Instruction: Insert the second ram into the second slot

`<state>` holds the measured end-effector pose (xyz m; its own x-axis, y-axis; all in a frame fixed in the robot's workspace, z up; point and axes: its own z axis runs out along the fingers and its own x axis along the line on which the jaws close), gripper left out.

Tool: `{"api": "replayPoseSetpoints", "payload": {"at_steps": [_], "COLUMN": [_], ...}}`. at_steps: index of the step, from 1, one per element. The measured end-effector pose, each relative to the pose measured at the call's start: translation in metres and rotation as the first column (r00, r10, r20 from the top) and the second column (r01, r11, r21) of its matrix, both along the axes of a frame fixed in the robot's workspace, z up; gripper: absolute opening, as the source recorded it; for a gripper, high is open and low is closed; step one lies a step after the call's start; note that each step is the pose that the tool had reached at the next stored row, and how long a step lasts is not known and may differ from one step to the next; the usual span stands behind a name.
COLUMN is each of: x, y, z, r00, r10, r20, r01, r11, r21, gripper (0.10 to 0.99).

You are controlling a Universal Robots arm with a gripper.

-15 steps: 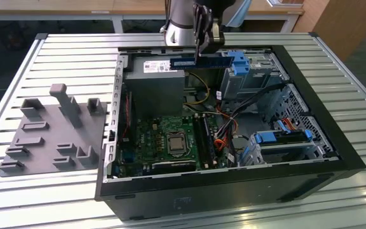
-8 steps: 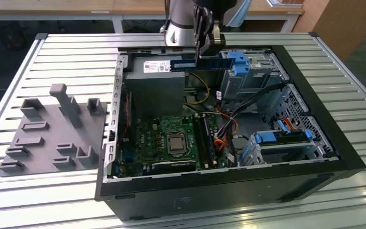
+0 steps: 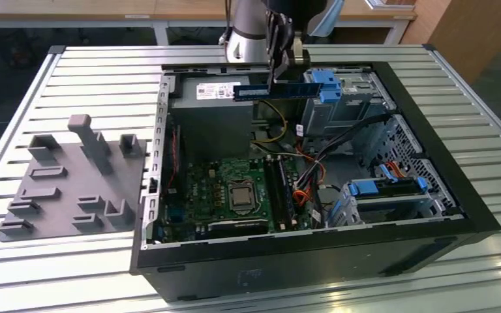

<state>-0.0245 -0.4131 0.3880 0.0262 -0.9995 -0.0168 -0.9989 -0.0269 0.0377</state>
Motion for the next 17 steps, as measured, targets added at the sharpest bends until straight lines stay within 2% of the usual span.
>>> {"api": "replayPoseSetpoints", "payload": {"at_steps": [10, 17], "x": [0.0000, 0.0000], "y": [-0.0010, -0.0093], "z": [0.0000, 0.0000], "r00": [0.9992, 0.9988], "r10": [-0.041, -0.049], "r20": [0.0000, 0.0000], "r01": [0.041, 0.049], "r11": [0.9992, 0.9988], "r21": [0.000, 0.000], "gripper": [0.137, 0.137]}}
